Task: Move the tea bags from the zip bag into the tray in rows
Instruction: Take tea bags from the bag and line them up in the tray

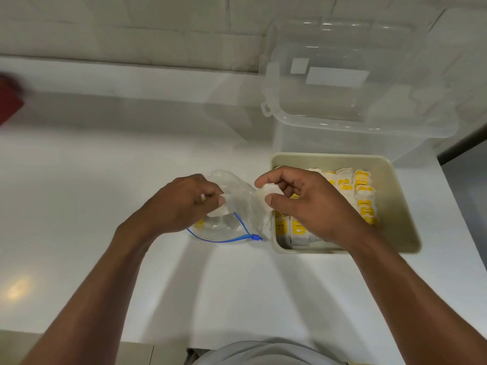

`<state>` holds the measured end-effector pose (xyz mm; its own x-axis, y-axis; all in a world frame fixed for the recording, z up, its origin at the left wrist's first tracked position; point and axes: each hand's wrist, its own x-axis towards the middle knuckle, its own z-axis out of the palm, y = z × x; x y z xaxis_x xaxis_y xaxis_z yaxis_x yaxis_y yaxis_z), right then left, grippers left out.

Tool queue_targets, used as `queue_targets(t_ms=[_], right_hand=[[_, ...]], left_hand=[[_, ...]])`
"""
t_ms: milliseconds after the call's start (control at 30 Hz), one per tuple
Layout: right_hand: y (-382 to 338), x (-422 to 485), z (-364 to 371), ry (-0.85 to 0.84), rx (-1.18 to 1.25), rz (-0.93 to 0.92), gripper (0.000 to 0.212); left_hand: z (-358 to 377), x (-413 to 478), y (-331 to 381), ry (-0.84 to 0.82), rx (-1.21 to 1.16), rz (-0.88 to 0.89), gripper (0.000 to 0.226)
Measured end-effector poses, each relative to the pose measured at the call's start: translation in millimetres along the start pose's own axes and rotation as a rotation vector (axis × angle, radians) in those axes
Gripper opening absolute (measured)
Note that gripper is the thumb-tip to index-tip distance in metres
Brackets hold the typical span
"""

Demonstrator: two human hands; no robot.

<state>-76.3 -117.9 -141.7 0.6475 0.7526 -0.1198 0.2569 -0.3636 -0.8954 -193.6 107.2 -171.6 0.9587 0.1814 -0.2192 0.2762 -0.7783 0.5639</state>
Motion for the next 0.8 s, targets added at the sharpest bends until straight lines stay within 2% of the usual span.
queue_targets(t_ms=[167, 267, 367, 433, 600, 667, 733, 800], right_hand=[[-1, 4, 5, 0.011, 0.028, 0.068, 0.035], [-2, 4, 3, 0.059, 0.062, 0.12, 0.029], [-3, 3, 1, 0.082, 0.045, 0.103, 0.018], [-4, 1, -3, 0.098, 0.016, 0.081, 0.02], [-13, -7, -22, 0.148, 0.058, 0.059, 0.02], [-17, -12, -32, 0.134, 0.087, 0.043, 0.016], [-22, -20, -43, 0.135, 0.138, 0.015, 0.013], [-25, -25, -54, 0.137, 0.132, 0.011, 0.011]], left_hand=[[3, 8, 18, 0.039, -0.333, 0.007, 0.018], [5, 9, 27, 0.025, -0.509, 0.011, 0.009], [4, 13, 33, 0.032, -0.565, -0.03, 0.016], [2, 14, 40, 0.023, -0.586, -0.05, 0.024], [-4, 14, 63, -0.004, -0.744, 0.009, 0.018], [-5, 12, 70, -0.07, -0.819, 0.04, 0.022], [-6, 12, 76, -0.162, -0.856, 0.074, 0.036], [-5, 13, 84, -0.192, -0.839, 0.111, 0.035]])
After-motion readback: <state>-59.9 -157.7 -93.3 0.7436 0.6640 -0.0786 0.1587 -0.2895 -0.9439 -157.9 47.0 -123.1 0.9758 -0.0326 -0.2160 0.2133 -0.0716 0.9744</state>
